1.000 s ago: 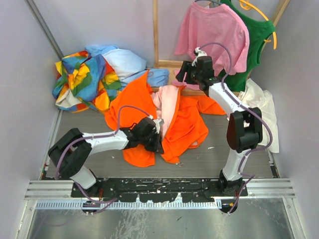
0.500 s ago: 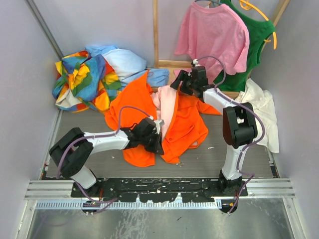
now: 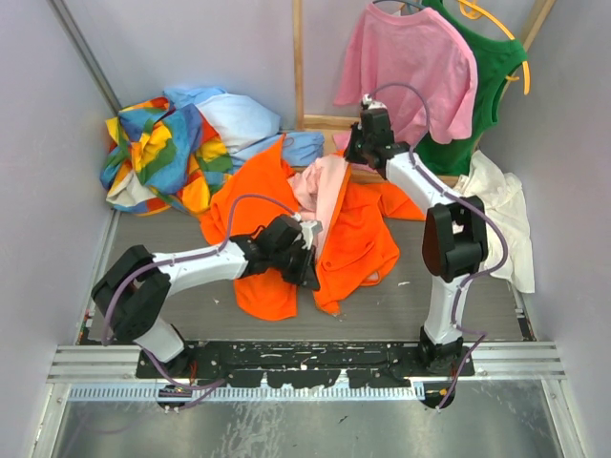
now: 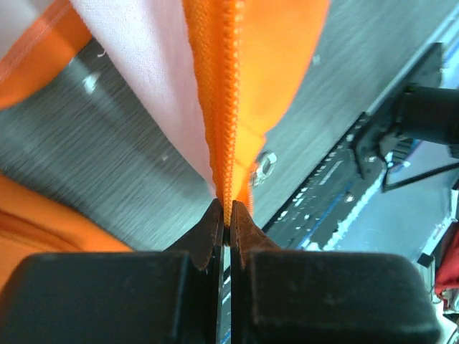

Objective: Zip up the jacket

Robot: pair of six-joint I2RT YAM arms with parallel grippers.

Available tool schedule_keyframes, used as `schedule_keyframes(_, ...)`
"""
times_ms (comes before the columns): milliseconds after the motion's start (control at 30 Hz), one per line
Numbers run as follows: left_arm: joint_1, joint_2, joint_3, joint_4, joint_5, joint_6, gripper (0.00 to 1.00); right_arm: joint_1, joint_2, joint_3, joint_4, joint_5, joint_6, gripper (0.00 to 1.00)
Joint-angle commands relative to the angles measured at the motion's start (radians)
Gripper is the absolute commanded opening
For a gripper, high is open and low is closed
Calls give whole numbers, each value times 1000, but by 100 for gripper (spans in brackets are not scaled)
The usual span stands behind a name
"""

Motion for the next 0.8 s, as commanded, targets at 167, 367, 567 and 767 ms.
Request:
schedule_keyframes(167, -32, 11, 248, -51, 220, 40, 0, 2, -155, 282, -175, 638, -418, 4)
schedule_keyframes(367, -52, 75, 217, 79, 290, -43, 0, 130, -111, 286, -151, 773, -567, 8)
schedule_keyframes(567, 34, 70, 41, 217, 284, -150, 0, 268, 55, 328, -128, 785, -600, 9)
schedule_keyframes(767, 121, 53, -27, 139, 205, -154, 0, 315, 199, 436, -146, 653, -518, 11)
